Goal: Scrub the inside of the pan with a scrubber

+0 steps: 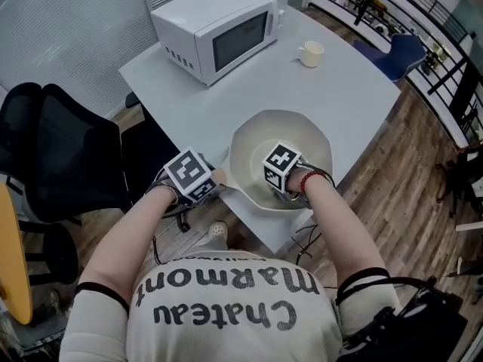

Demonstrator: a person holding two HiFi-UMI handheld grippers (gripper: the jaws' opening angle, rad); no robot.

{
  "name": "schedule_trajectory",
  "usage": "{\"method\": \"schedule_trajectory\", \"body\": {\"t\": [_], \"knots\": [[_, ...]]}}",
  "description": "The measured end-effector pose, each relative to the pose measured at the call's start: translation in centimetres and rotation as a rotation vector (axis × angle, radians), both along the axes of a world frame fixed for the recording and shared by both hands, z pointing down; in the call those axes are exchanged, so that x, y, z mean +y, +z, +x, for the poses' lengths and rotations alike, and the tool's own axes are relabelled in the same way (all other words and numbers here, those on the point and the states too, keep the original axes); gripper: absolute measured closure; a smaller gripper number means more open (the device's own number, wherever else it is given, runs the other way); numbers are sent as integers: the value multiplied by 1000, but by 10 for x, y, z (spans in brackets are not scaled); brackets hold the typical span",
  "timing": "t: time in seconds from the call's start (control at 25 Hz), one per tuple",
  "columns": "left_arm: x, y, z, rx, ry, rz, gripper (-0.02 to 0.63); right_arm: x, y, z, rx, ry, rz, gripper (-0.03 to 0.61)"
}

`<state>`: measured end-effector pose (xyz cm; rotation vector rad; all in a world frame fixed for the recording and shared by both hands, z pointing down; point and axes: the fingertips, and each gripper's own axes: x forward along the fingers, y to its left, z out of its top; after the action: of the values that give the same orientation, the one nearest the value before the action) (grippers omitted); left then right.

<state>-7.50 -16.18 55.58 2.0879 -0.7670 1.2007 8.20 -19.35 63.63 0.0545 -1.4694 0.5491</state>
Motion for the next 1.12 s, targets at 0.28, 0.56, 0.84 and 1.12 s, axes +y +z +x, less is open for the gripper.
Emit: {"method": "schedule_trajectory", "body": {"t": [0.28,0.56,0.84,1.12], "knots": [[2,-1,0,10,-5,-21,383,-40,-6,52,262,-128,191,520],[1,-1,5,14,3,-9,380,-96,-1,58,227,-96,462,520],[0,-2,7,7,17,-3,382,-102,-25,16,-160,335,377,518],[3,-3,8,19,39,-30,387,-88,-41,-78,-657,857,2,518]]}}
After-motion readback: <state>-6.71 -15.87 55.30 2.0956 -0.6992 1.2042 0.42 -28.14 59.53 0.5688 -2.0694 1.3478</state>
